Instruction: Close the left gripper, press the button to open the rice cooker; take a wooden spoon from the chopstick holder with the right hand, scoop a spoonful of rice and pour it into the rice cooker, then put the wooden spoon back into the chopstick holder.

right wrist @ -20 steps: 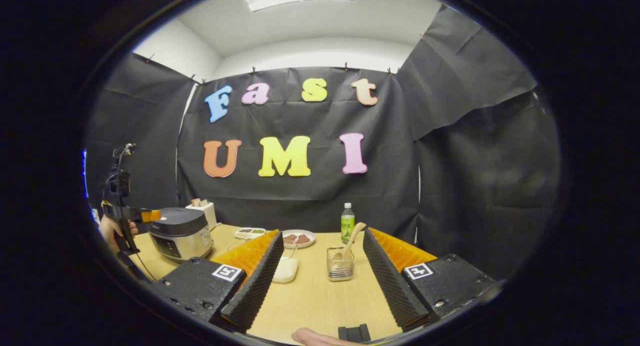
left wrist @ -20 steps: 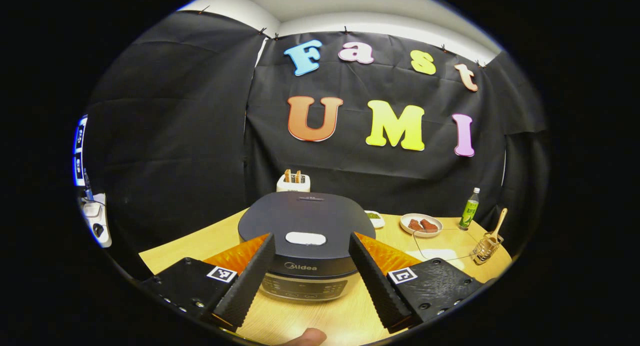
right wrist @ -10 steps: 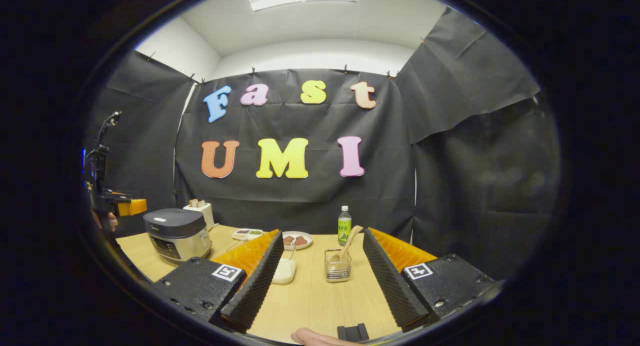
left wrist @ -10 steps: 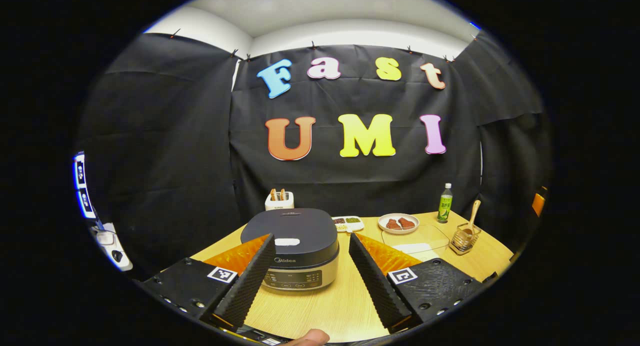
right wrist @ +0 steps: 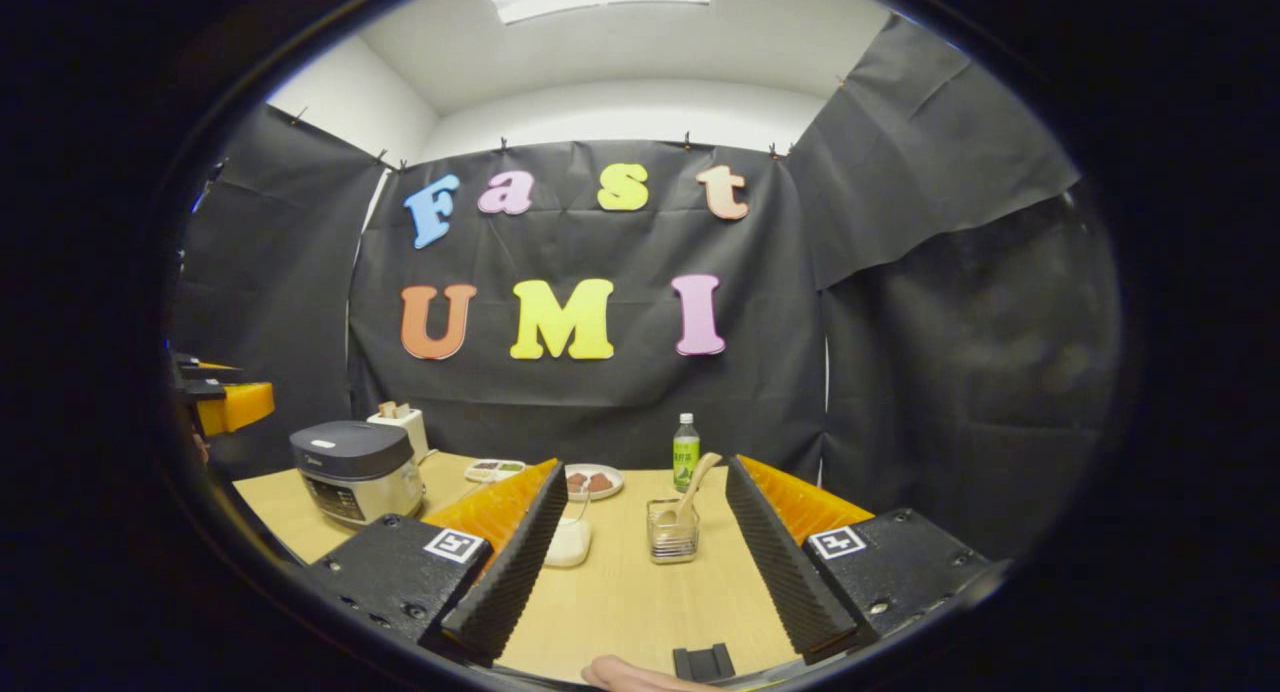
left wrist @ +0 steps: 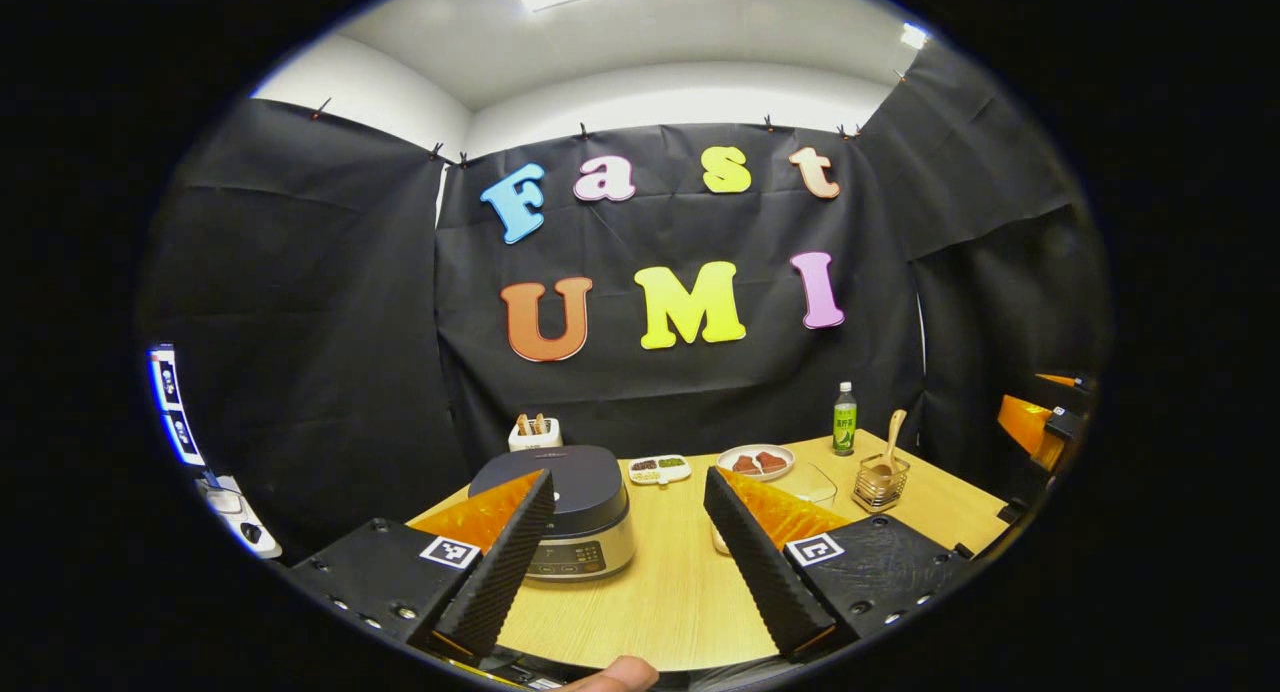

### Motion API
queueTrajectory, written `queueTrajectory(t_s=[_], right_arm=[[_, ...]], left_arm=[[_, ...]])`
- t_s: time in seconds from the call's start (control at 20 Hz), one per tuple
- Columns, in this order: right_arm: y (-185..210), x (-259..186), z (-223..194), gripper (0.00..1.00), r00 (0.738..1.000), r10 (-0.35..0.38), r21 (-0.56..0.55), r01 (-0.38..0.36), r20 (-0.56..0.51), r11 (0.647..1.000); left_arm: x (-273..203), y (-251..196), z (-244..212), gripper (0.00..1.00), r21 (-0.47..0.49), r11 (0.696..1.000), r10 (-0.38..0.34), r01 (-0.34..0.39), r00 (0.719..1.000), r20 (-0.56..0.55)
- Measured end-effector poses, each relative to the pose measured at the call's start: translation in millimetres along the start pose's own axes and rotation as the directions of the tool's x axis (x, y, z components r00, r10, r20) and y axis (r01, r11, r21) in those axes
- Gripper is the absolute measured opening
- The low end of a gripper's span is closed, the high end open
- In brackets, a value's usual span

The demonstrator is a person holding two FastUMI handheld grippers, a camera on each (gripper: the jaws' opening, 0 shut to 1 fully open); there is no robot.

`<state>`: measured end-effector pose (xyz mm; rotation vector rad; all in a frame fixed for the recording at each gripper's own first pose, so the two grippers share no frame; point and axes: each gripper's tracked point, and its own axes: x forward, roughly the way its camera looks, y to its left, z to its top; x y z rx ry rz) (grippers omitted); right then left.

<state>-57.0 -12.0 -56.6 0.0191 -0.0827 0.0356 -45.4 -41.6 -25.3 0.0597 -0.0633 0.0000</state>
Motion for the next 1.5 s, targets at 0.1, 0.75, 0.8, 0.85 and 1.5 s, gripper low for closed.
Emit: queueTrajectory(t_s=[0.1,0.75,0.8,0.85,1.5], right_arm=[[0.4,-2.3,7.0,0.99,1.0,-0.001,0.007,0.001,0.002,1.0],[19.5,-21.0,47.7,1.0,0.999,0.013,-0.04,-0.012,0.033,0.999],[20.5,-20.5,46.3,1.0,1.0,0.013,-0.042,-0.012,0.024,0.999],[20.9,-19.8,48.2,1.0,1.0,0.011,-0.041,-0.01,0.022,0.999],[23.4,-24.5,46.9,1.0,1.0,0.006,-0.039,-0.005,0.029,0.999]], left_arm=[[-5.7,-8.0,-0.1,0.96,-0.011,1.0,-0.016,0.016,1.0,0.002],[-28.0,-17.5,16.3,0.96,-0.053,0.998,-0.025,0.026,0.999,0.03],[-30.2,-12.2,18.8,0.96,-0.059,0.998,-0.014,0.017,0.999,0.039],[-30.6,-9.6,19.7,0.96,-0.066,0.998,-0.01,0.013,0.999,0.041],[-34.2,4.2,11.7,0.96,-0.07,0.998,0.01,-0.008,1.0,0.023]])
